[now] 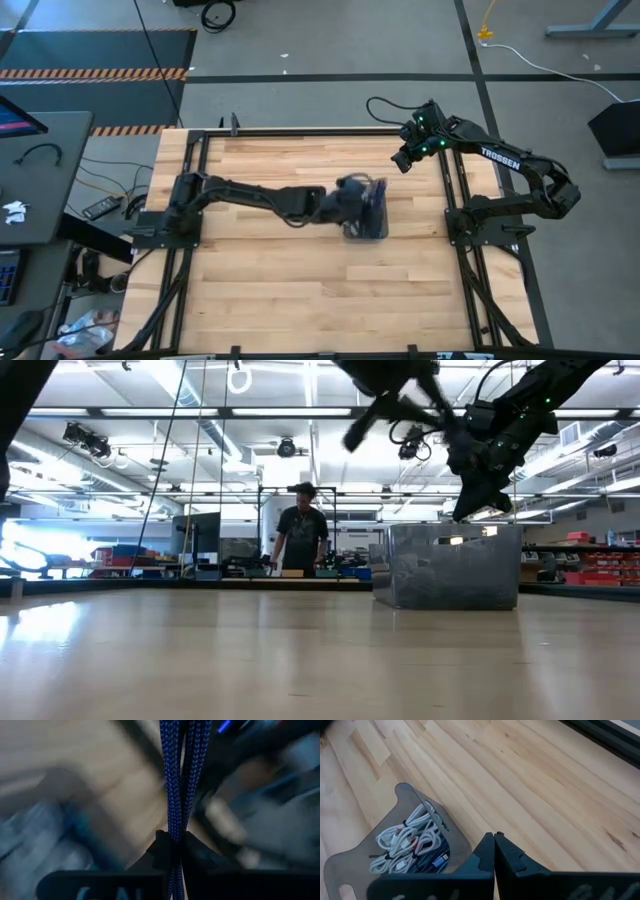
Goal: Pick and place USB-C Cables
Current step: Put the purple charger cable into the gray bin
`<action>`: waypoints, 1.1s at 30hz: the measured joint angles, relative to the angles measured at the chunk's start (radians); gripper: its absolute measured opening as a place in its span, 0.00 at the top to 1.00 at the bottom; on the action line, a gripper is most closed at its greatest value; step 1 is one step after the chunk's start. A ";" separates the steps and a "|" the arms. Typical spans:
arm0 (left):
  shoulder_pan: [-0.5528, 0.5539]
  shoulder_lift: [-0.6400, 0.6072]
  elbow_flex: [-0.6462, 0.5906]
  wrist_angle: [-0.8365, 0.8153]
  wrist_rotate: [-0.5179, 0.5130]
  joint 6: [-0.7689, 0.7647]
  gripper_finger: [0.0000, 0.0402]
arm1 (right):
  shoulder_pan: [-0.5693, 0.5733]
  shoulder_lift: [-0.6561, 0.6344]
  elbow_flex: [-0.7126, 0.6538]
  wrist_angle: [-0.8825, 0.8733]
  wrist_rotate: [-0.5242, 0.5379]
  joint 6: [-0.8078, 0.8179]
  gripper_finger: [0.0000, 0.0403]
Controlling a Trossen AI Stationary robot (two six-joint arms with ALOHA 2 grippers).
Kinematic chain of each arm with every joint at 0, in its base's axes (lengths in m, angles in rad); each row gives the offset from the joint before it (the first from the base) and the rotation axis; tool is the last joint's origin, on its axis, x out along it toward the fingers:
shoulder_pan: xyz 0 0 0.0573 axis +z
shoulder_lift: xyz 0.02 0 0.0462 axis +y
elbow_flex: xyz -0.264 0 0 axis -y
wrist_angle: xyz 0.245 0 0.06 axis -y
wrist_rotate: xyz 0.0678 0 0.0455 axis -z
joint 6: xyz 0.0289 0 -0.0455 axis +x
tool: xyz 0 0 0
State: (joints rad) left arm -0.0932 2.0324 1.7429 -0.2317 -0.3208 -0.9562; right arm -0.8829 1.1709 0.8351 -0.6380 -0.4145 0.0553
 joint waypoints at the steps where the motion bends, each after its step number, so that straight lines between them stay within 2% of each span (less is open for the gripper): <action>1: 0.011 0.010 0.002 0.073 -0.001 0.000 0.94 | 0.000 0.000 0.000 0.000 0.000 -0.003 1.00; 5: 0.039 0.052 0.001 0.210 -0.002 -0.014 0.94 | 0.000 0.000 0.000 0.002 0.000 -0.007 1.00; 11: 0.032 0.096 0.000 0.126 0.002 -0.145 0.94 | -0.002 0.000 0.000 0.019 0.005 -0.018 1.00; 16: 0.021 0.156 0.000 0.140 0.003 -0.261 0.94 | -0.026 0.000 0.000 0.025 0.102 -0.027 1.00; 19: 0.016 0.189 0.000 0.137 -0.001 -0.309 0.94 | -0.050 0.000 0.000 0.025 0.102 -0.030 1.00; 33: 0.070 0.206 0.000 0.100 -0.046 -0.280 0.94 | -0.062 0.000 0.000 0.024 0.054 -0.033 1.00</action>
State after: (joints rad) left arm -0.0228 2.2387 1.7432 -0.1315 -0.3664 -1.2364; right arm -0.9451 1.1709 0.8352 -0.6144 -0.3608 0.0223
